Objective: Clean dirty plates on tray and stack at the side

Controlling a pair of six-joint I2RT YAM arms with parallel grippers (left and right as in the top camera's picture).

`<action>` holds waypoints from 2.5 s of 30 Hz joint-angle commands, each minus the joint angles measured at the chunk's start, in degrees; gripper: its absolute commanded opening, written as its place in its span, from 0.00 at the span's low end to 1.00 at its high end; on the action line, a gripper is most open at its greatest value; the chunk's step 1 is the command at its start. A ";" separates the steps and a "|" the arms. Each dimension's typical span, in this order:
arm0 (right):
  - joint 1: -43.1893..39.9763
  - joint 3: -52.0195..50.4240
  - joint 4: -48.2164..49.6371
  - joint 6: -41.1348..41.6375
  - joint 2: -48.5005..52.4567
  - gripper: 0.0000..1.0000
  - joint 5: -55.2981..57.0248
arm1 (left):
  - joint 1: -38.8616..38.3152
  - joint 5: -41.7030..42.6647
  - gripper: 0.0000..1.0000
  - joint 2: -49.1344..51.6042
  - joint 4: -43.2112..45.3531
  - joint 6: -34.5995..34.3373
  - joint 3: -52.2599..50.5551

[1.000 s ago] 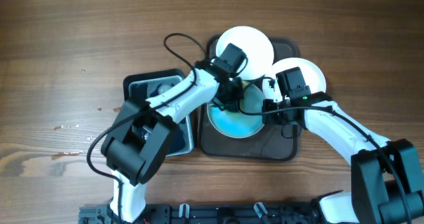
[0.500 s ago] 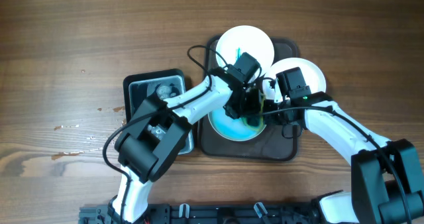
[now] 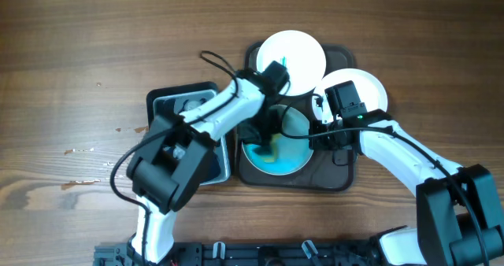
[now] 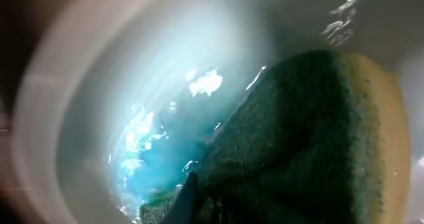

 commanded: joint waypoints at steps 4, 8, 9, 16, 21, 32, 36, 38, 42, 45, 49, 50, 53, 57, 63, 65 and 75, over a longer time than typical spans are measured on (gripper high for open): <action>-0.52 -0.26 -0.35 -0.55 0.63 0.04 2.73 | 2.71 -17.29 0.04 -1.73 -1.44 -1.66 -2.21; -0.52 -0.26 -0.35 -0.57 0.63 0.04 2.73 | 3.39 -7.37 0.04 -8.37 -0.81 -1.01 -2.21; -0.52 -0.26 -0.37 -0.52 0.63 0.04 2.73 | 3.93 -5.79 0.04 -10.14 -0.90 -1.01 -2.21; -0.52 -0.26 -0.33 -0.57 0.63 0.04 2.73 | 14.25 -3.69 0.04 -23.56 -5.73 3.74 -2.21; -0.52 -0.26 0.61 -0.55 0.63 0.11 2.73 | 20.15 -14.82 0.04 -23.80 -9.46 3.72 -6.19; -0.50 14.34 -17.03 -2.19 -1.97 0.04 4.50 | 24.06 -9.92 0.45 -27.87 -1.66 3.69 -16.06; 1.29 24.87 -27.06 -4.02 -1.95 0.04 4.83 | 26.58 -9.86 0.66 -35.41 -3.39 3.69 -12.13; 3.45 28.55 -29.20 -3.65 -1.86 0.04 6.34 | 28.92 -9.86 0.71 -39.56 -3.58 3.67 -11.37; 6.84 32.57 -29.64 -1.18 -0.66 0.04 8.24 | 35.15 -8.63 0.72 -48.54 -5.18 3.74 -11.32; 7.67 32.54 -24.55 -5.77 -0.33 0.04 -2.78 | 37.00 -8.87 0.71 -52.52 -6.93 5.20 -11.32; 12.39 32.57 -19.06 -1.53 -0.13 0.04 -4.13 | 37.00 -8.83 0.71 -53.99 -8.39 6.49 -11.32; 13.99 32.57 -17.86 -1.05 0.13 0.04 -3.39 | 37.00 -8.83 0.71 -53.96 -8.61 6.49 -11.32; 20.35 32.57 -14.93 2.62 1.53 0.04 8.50 | 37.00 -8.83 0.71 -53.92 -8.79 6.49 -11.32; 26.56 32.54 -10.91 2.45 2.84 0.04 24.92 | 37.00 -8.85 0.69 -53.92 -9.33 6.49 -11.32; 34.05 32.54 -2.40 -5.40 2.89 0.04 42.27 | 38.49 -8.85 0.69 -54.12 -9.46 6.27 -11.32; 36.54 32.54 -1.55 -7.63 2.89 0.04 48.13 | 41.09 -8.85 0.71 -54.25 -9.42 6.14 -11.32; 47.47 32.54 3.39 -21.14 2.89 0.04 66.34 | 49.18 -8.85 1.00 -54.23 -9.40 5.90 -11.32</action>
